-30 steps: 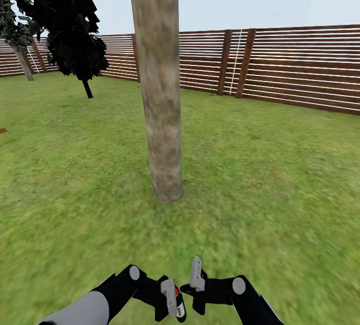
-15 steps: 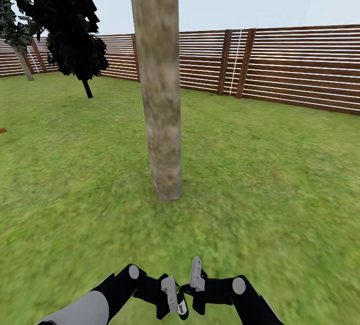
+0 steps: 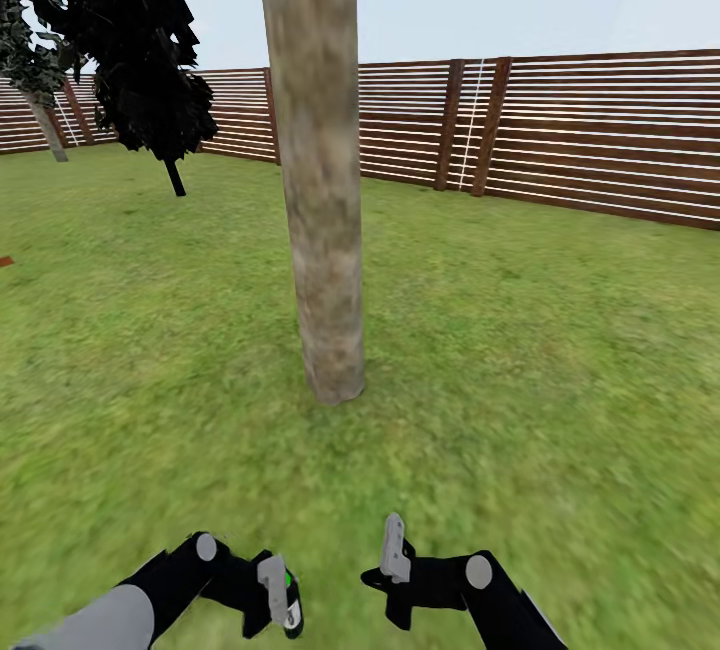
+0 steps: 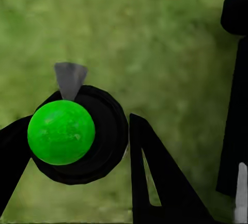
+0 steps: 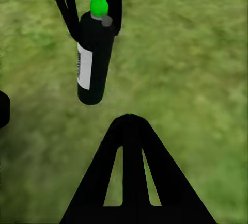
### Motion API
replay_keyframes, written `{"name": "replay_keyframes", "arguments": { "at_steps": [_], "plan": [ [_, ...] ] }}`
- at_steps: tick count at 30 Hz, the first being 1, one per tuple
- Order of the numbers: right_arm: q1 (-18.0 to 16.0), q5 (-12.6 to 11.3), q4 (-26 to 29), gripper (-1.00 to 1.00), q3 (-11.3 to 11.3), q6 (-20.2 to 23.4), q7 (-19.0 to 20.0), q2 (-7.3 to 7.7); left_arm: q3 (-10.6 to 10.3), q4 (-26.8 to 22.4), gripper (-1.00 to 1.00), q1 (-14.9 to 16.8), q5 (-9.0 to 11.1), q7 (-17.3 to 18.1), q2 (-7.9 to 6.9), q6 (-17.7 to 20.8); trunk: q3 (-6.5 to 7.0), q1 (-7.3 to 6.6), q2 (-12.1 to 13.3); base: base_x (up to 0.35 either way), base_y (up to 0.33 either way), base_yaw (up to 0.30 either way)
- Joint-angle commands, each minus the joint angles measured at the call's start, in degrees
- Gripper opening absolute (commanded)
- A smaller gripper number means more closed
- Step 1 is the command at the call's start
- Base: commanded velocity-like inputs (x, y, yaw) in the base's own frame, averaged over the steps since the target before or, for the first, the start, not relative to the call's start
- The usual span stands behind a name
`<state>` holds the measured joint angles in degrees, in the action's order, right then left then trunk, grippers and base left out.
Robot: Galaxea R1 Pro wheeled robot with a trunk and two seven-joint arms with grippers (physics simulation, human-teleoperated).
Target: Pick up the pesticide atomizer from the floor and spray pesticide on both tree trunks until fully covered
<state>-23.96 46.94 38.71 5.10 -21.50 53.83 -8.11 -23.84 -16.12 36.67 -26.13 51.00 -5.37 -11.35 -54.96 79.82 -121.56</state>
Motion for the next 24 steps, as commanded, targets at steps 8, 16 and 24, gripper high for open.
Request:
{"name": "replay_keyframes", "arguments": {
  "at_steps": [8, 16, 24],
  "plan": [
    [-0.01, 0.64, -0.12, 1.00, 0.93, -0.42, -0.23, 3.11, 0.36, 0.50, -1.00, -0.27, -0.32, -3.88, -8.59, -0.50, -0.05, -0.01, -0.02, 0.000, 0.000, 0.000],
    [0.21, 0.51, -11.02, 1.00, 24.14, -0.39, -35.34, 8.54, 23.06, 0.57, -1.00, -0.30, 10.03, -18.57, -9.40, 1.51, -0.05, -0.01, -0.02, 0.000, 0.000, 0.000],
    [0.32, 0.44, -16.76, 1.00, 40.71, -0.54, -56.56, 8.72, 30.51, -1.19, -1.00, 0.90, 10.71, -26.80, -6.24, 28.51, -0.05, -0.01, -0.02, 0.000, 0.000, 0.000]
  ]
}}
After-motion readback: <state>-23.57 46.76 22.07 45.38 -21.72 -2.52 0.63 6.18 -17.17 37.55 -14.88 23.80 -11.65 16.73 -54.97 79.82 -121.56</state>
